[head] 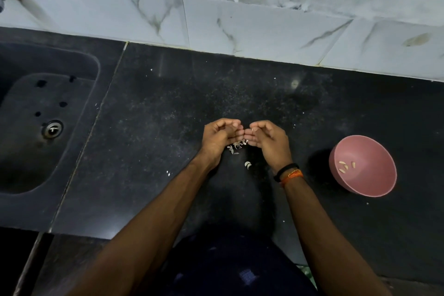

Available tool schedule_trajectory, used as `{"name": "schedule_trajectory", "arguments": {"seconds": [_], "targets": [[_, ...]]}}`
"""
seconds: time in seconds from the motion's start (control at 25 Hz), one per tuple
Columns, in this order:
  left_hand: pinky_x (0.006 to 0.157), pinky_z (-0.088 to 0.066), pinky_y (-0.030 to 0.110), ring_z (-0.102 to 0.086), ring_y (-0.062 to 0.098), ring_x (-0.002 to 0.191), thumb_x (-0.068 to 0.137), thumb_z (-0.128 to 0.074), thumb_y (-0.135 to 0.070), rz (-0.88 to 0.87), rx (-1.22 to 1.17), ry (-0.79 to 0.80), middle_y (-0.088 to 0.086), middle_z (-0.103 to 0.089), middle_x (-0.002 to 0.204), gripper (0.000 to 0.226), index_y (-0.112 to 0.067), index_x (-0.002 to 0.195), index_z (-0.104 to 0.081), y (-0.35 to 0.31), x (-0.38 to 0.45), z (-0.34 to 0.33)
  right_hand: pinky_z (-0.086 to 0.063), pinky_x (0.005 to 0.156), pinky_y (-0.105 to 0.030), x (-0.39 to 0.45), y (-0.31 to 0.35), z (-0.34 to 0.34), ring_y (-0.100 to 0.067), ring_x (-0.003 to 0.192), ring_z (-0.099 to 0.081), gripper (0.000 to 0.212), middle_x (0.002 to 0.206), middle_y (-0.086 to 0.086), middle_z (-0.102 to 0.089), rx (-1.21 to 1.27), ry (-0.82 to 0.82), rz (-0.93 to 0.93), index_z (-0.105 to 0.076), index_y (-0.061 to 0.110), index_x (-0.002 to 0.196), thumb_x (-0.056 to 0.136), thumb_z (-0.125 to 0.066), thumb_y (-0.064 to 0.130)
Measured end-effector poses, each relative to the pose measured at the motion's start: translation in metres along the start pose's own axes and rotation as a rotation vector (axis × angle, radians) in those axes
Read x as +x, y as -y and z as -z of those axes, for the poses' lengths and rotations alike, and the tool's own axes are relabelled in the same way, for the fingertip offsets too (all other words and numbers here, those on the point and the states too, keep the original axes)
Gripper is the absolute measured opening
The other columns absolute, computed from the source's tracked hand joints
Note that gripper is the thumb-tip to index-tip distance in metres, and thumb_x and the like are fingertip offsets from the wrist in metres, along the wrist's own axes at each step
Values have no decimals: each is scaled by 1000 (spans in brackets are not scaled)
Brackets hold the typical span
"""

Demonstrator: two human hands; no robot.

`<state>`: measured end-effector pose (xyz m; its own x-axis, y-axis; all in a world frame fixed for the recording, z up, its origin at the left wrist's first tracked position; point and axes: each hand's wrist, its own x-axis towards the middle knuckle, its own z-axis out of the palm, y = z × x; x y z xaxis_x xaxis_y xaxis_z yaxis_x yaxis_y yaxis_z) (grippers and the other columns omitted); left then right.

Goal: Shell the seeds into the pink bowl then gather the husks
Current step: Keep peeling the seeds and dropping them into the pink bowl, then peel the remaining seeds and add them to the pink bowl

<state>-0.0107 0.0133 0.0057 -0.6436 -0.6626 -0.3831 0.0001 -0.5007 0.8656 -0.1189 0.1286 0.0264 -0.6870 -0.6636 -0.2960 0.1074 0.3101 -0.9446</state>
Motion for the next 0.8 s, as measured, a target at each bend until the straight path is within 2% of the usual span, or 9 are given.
{"name": "schedule_trajectory", "arguments": {"seconds": [0.16,0.24,0.32,0.48,0.56,0.68,0.8], "targets": [[91,-59,37,-72,25,98,76,-80,8,-61,185,62,20,-73,105,36,4,110,-69,-9,5,-14,-59,93,-43,-4,13,13,-28,101,-75,13,109,-19,-76,414,-19,-242,-60,6,108,106,-48,10],[90,-59,36,-73,25,99,68,-87,6,-80,277,83,16,-74,103,43,-2,106,-71,-10,6,-20,-59,94,-45,-7,15,18,-29,101,-75,13,108,-19,-76,505,-39,-287,-59,5,109,106,-48,10],[90,-59,39,-74,27,96,67,-87,6,-92,329,87,14,-75,98,38,-7,100,-73,-9,11,-25,-59,93,-45,-10,16,23,-30,100,-75,14,106,-19,-76,534,-49,-303,-60,4,111,106,-49,10],[85,-61,42,-74,25,87,74,-79,10,-80,387,101,11,-76,89,27,-12,89,-74,-12,19,-36,-59,90,-40,-16,18,35,-27,98,-76,15,104,-14,-78,402,-39,-276,-62,6,111,106,-48,11],[82,-62,43,-74,25,85,78,-72,12,-52,427,60,10,-76,84,26,-13,86,-73,-14,21,-43,-59,83,-35,-17,17,39,-22,92,-77,14,101,-11,-79,285,-80,-251,-66,7,108,103,-53,11],[77,-62,37,-74,24,88,82,-70,7,-46,482,71,10,-75,85,22,-14,86,-73,-13,23,-62,-57,68,-28,-19,14,48,-16,80,-73,11,91,-6,-78,78,-235,-169,-72,15,96,98,-62,13],[73,-61,32,-72,20,86,85,-71,3,-13,462,169,12,-75,89,14,-11,88,-74,-11,20,-94,-59,67,-28,-23,18,67,-15,74,-72,12,83,-4,-75,-7,-388,-107,-73,17,89,96,-64,12]]}}
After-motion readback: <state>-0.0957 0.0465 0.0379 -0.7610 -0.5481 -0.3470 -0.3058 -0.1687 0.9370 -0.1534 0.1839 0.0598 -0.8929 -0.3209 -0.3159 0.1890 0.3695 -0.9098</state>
